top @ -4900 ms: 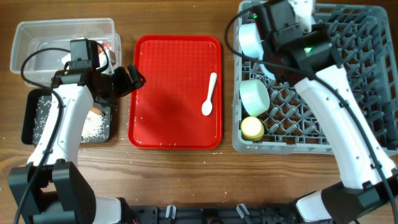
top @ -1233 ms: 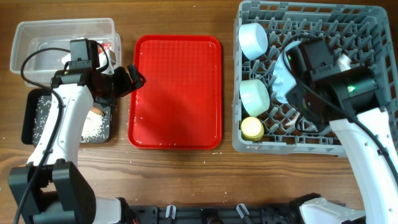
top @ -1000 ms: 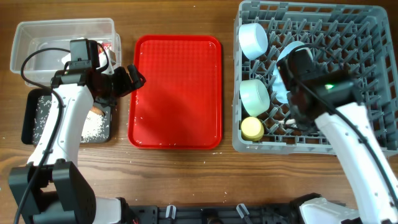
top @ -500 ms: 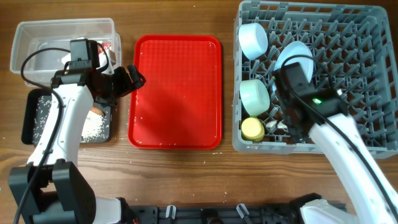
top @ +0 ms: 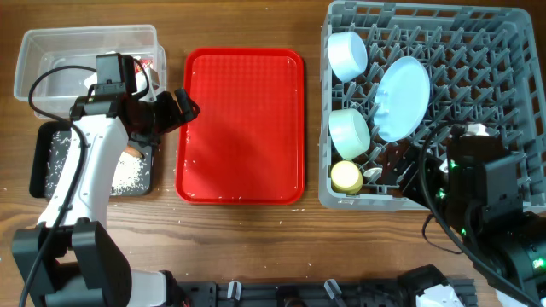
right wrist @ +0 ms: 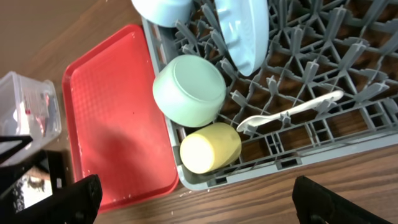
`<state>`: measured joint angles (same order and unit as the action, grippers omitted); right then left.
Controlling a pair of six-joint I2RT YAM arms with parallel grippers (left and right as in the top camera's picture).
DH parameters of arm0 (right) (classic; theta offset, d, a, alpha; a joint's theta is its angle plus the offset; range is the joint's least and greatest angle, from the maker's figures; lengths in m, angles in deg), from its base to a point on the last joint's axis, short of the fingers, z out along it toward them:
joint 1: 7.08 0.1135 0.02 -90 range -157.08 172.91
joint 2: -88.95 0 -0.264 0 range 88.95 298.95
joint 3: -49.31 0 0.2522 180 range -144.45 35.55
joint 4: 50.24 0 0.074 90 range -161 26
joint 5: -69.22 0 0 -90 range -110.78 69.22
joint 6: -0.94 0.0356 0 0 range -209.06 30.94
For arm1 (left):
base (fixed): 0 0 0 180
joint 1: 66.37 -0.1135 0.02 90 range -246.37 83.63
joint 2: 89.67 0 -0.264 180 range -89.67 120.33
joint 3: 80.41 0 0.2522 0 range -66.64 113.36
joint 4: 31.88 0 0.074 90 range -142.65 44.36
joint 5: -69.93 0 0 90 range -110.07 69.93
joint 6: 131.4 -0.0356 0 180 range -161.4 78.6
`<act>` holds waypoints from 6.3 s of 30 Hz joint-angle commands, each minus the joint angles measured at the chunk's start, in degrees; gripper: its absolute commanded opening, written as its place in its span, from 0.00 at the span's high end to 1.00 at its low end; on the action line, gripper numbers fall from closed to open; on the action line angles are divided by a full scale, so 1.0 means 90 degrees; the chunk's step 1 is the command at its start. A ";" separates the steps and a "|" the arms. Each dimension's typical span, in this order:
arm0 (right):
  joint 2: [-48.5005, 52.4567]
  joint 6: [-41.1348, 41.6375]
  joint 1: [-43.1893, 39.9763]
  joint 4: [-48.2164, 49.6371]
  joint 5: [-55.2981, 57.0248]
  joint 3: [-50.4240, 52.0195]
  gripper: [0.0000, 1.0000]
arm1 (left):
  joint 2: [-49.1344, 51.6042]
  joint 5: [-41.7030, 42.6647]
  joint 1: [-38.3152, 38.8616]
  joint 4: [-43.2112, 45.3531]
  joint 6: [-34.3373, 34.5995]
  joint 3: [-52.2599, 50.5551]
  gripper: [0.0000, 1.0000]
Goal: Sort waste into correct bins and load items into the dishwasher rack
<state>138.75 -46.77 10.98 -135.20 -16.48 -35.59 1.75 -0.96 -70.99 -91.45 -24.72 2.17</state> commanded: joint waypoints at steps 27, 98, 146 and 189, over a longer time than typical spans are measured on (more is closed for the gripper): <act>-0.4639 -0.4012 -0.1870 0.6917 -0.1933 0.5812 0.00 | -0.0051 -0.0017 -0.0017 0.0017 0.0010 0.0083 0.00; -0.5510 -0.4014 -0.2135 0.8000 -0.1528 0.7871 0.00 | -0.8094 -0.1593 0.0733 0.5831 0.0029 -0.6671 0.00; -0.5510 -0.4012 -0.2135 0.7997 -0.1528 0.7871 0.00 | -1.0139 -0.1848 0.0738 0.4607 0.0029 -0.7609 0.00; -0.5510 -0.4017 -0.2135 0.8000 -0.1528 0.7871 0.00 | -1.0139 -0.1848 0.0738 0.4609 0.0029 -0.7609 0.00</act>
<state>89.68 -81.90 -7.97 -63.51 -30.82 35.16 -88.87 -17.22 -64.52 -49.77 -24.54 -65.93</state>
